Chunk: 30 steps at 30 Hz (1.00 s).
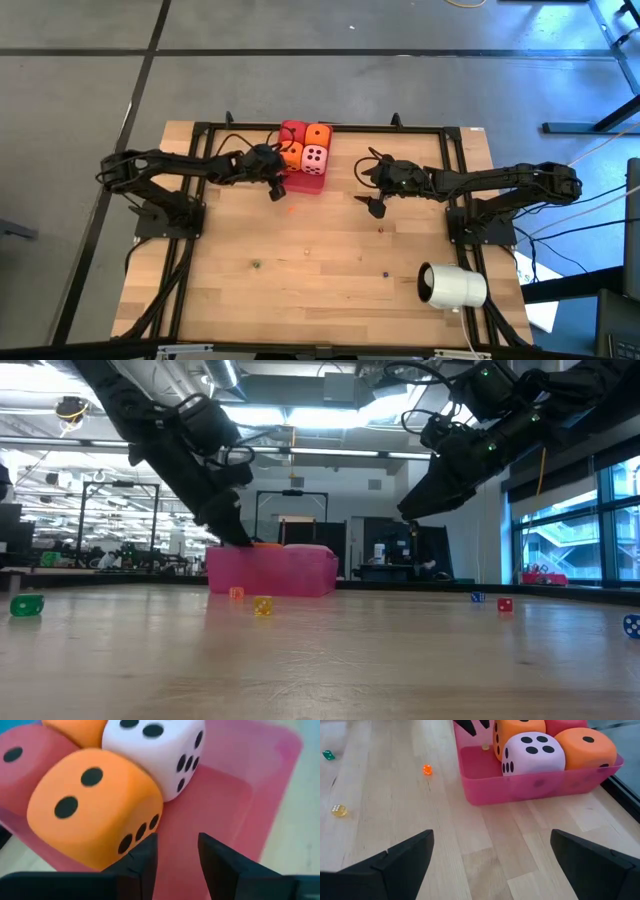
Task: Pick & Place Dice
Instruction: Put the top small blue dice into the bin
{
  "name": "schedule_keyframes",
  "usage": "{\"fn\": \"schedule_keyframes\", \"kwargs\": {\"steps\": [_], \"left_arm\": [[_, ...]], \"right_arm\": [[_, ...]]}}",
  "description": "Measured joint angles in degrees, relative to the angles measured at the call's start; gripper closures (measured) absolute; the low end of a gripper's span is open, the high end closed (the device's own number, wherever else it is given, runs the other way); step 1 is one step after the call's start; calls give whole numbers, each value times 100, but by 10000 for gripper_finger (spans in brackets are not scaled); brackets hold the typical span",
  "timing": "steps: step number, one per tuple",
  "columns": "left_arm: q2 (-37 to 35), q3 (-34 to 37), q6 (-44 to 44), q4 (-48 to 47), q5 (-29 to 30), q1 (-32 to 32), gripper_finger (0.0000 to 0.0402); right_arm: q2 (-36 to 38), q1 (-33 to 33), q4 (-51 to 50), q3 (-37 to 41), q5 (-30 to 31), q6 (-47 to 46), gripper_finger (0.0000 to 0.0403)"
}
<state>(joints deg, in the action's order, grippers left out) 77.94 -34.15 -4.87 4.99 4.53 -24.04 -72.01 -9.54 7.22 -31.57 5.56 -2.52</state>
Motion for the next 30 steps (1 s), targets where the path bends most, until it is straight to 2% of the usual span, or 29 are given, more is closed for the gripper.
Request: {"fn": "schedule_keyframes", "kwargs": {"steps": [7,12,15,19,24,28,30], "left_arm": [[-750,2,-16,42,-693,214,270],[-1188,2,371,-30,-1207,560,280],[-1257,2,470,-232,-1176,782,286],[-1215,2,470,-339,-865,1003,294],[-1185,2,462,-369,-498,1135,300],[-1183,2,462,-353,-429,1135,304],[-1183,2,456,-361,-410,1135,306]], "right_arm": [[0,0,-50,-3,0,-138,3],[0,2,-754,-4,-26,-313,3],[0,0,-1496,-4,373,-743,3],[-9,0,-2308,45,971,-2055,3],[-9,75,-2371,498,1065,-3199,12],[-9,112,-2352,642,1496,-3868,37],[-9,120,-2252,656,1506,-3986,54]]}}
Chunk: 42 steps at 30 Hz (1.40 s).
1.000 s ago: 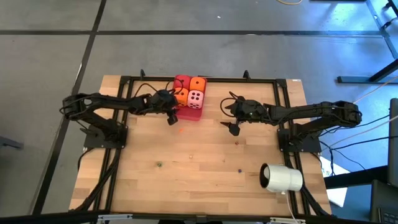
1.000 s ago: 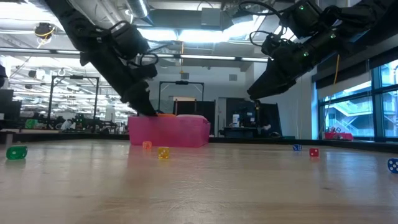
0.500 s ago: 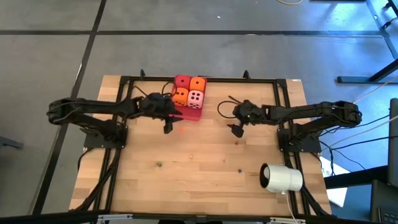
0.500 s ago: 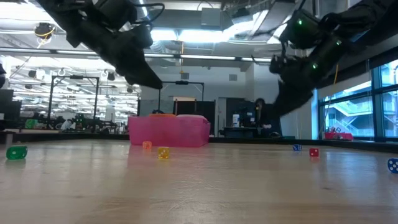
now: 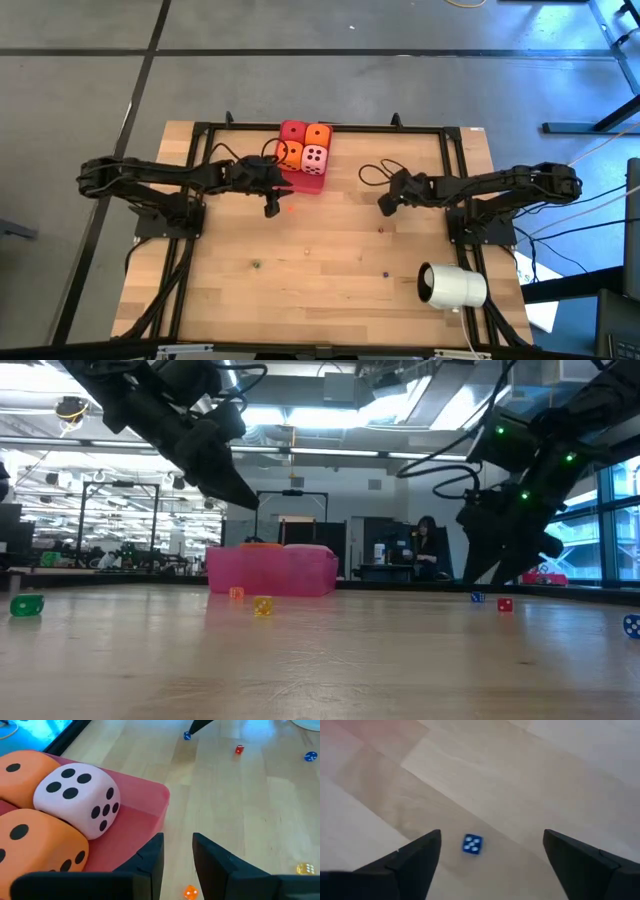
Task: Pick & Place Dice
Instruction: Put the top small blue dice into the bin
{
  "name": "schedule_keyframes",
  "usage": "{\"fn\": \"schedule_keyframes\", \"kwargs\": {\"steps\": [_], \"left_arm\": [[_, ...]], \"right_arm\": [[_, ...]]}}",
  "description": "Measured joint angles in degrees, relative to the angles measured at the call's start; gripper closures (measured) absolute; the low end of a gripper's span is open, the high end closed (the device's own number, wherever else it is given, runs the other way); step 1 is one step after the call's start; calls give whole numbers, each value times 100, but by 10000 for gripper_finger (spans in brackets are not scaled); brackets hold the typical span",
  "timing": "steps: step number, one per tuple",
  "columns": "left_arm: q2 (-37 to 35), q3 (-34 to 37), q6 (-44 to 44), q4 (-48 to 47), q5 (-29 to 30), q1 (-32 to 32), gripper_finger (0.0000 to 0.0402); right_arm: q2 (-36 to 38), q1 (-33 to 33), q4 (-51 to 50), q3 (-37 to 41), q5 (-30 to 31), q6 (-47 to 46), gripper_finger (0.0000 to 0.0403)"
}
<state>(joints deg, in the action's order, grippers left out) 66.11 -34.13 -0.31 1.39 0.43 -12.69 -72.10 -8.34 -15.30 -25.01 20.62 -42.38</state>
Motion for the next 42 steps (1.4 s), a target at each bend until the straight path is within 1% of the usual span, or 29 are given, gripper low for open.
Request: {"fn": "schedule_keyframes", "kwargs": {"steps": [4,9,13,18,28,32,36,40,42], "left_arm": [[0,0,10,-6,1,2,309],[0,0,-1,-13,1,1,311],[0,0,10,-37,-1,2,311],[0,0,10,-42,0,2,311],[0,0,10,-59,-1,2,316],[0,0,-1,-80,-1,2,318],[0,0,-2,-170,-1,2,321],[0,0,-5,-166,-1,2,324],[0,0,-4,-164,-1,2,325]], "right_arm": [[-108,107,226,4,79,-222,98],[-535,276,286,4,13,-518,158],[-832,427,313,-18,246,-784,202],[-925,636,480,-4,588,-912,247],[-931,697,634,6,529,-928,324],[-933,699,732,6,490,-865,342],[-941,704,995,10,297,-695,341],[-942,710,1548,10,201,-450,331],[-942,708,2110,10,163,-143,331]]}}
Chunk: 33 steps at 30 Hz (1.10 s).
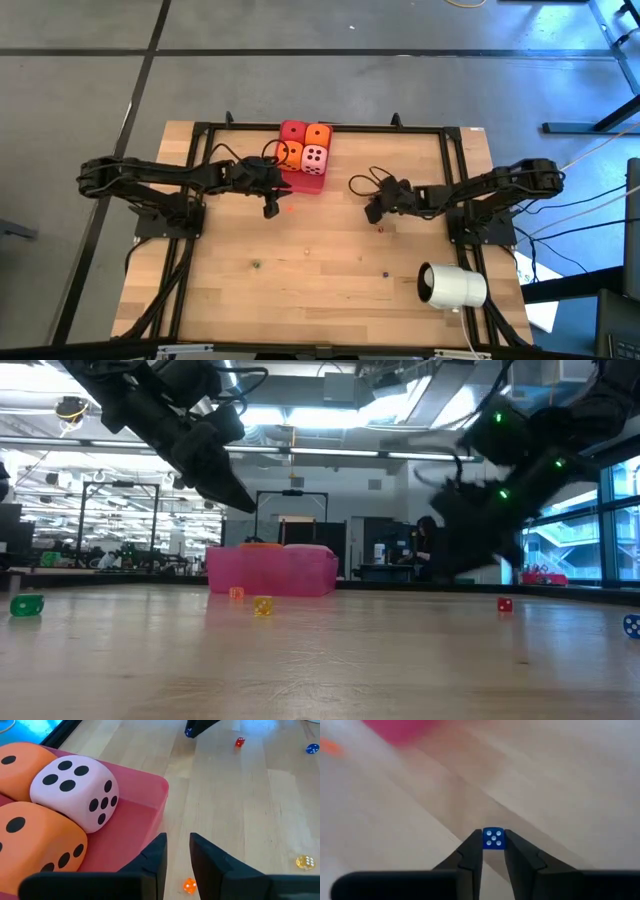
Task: Pick & Place Dice
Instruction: Put the top small blue dice into the bin
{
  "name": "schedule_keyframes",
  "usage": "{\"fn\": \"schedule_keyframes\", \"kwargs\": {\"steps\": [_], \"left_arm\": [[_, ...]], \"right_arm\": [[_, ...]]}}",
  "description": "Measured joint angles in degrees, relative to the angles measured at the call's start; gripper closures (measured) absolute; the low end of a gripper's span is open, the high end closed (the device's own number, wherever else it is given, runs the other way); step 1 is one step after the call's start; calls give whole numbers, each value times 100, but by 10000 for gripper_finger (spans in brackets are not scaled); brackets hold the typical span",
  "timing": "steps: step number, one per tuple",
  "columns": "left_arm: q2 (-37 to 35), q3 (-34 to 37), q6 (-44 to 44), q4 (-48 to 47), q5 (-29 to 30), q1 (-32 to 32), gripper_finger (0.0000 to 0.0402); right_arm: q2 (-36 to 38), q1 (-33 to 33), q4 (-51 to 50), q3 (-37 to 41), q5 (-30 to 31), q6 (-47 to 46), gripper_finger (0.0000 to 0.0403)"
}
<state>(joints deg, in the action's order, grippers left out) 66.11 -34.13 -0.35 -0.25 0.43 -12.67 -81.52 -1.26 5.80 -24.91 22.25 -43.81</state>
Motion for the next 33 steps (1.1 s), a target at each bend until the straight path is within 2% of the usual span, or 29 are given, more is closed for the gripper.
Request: {"fn": "schedule_keyframes", "kwargs": {"steps": [4,7,10,14,17,20,23,26,31,33], "left_arm": [[0,0,-74,2,-1,0,327],[-1,0,-88,24,0,0,327],[-88,0,-92,49,0,-2,330],[-353,-2,-272,34,7,-17,337],[-567,-2,-329,-13,11,-17,342],[-766,-2,-332,-32,11,-17,346],[-888,-2,-348,-67,13,-17,350],[-916,-2,-346,-85,20,-17,352],[-865,-2,-346,-141,24,-17,354],[-865,-2,-346,-147,12,-17,355]], "right_arm": [[-91,2,1728,0,13,815,341],[-489,-2,3138,-171,-147,1561,346],[-1089,-2,3463,-810,-436,2283,345],[-2018,-46,2751,-2136,-710,3310,341],[-2508,-106,1561,-3231,-369,3913,340],[-2824,-258,98,-4255,-229,4043,340],[-3087,-437,-1003,-5080,-441,4024,339],[-3348,-633,-1529,-5510,-967,3931,334],[-3709,-948,-1645,-5708,-2267,4002,326],[-3733,-1018,-1629,-5713,-2330,4004,323]]}}
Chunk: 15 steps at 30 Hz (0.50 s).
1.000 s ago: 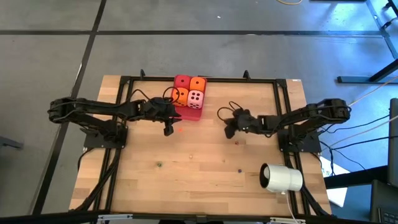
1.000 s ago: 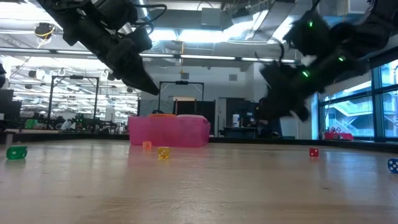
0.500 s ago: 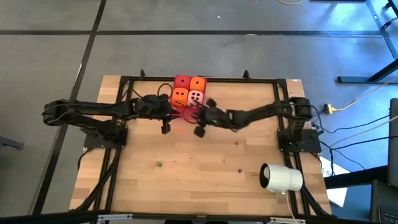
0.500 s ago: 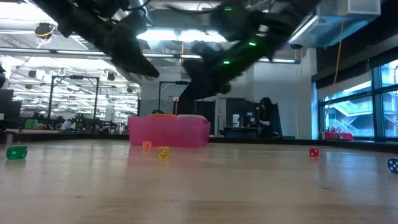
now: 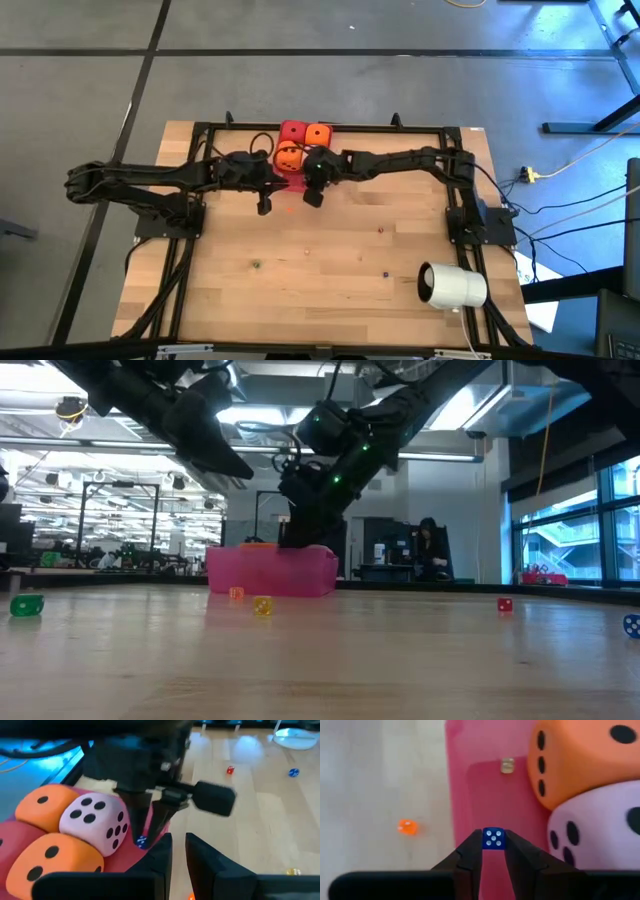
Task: Pick & Place Dice
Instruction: Put the top small blue dice into the bin
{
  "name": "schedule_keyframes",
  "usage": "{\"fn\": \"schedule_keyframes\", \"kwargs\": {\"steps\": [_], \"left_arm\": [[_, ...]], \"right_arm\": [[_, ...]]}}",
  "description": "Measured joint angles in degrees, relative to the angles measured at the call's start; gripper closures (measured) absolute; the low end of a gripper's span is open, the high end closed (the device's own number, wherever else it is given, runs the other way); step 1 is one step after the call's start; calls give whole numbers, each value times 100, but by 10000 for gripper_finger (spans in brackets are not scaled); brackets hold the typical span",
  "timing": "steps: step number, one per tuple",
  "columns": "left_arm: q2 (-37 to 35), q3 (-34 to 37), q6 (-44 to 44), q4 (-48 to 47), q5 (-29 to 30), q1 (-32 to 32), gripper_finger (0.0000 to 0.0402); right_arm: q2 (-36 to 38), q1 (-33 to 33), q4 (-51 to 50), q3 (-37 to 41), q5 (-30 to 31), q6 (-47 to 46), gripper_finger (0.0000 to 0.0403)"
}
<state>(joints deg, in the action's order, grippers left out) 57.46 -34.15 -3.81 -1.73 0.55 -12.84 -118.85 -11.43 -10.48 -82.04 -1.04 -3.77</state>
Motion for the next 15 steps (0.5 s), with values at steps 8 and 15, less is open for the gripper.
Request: {"fn": "schedule_keyframes", "kwargs": {"steps": [8,15], "left_arm": [[-3,0,2,18,-10,4,355],[-3,0,2,21,-10,4,357]], "right_arm": [[-5,-84,-39,0,789,662,275],[-5,-69,-113,-2,780,910,210]]}}
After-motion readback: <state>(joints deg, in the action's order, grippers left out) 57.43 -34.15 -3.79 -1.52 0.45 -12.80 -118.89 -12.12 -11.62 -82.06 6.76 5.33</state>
